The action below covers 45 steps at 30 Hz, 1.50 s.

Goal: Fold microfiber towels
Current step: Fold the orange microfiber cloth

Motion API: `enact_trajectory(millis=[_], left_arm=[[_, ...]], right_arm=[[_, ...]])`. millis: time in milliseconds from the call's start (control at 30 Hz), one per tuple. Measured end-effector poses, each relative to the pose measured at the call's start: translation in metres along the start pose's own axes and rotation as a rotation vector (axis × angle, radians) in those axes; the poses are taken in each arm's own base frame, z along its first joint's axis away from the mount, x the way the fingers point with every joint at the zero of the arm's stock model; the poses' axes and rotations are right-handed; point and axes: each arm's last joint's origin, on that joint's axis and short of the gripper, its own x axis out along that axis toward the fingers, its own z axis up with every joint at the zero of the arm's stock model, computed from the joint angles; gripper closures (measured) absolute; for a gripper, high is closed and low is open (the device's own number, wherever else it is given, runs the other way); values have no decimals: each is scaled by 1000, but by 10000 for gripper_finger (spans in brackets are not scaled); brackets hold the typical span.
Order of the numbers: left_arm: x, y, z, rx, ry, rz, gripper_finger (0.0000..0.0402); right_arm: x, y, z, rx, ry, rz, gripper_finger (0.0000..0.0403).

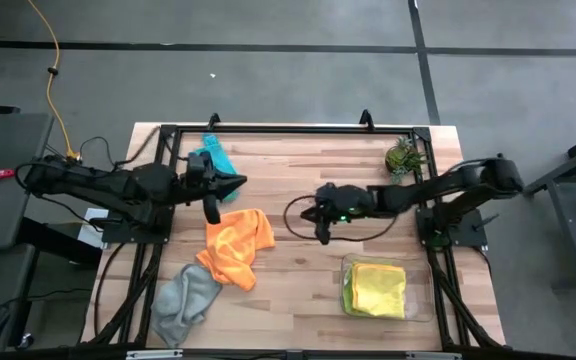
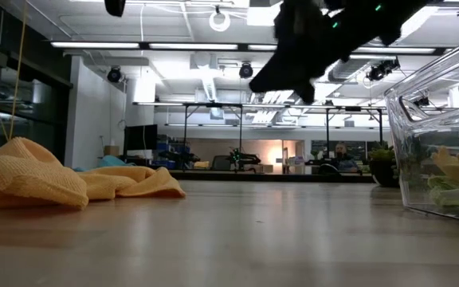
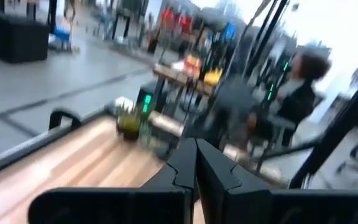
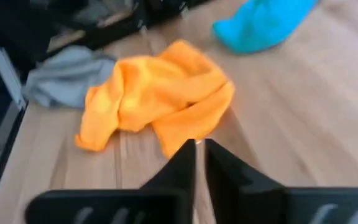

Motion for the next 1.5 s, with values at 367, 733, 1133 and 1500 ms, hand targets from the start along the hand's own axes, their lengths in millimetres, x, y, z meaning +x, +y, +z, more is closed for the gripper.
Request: enact_trajectory(millis=[367,733,1133,1500], left_arm=[[-2,2,2,7,-9,10,401],[-3,3,0,16,11,21,401],[-3,7,-7,91,64,100,402],[3,18,-35,99,243,304,402]], right_arm=[[115,6,-18,-59,144,148,397],[161,7,-25,-92,415,61,402],[101,-20,-20,-409,854,-144,403],[46,-55,-37,-535,1194,-190,403]])
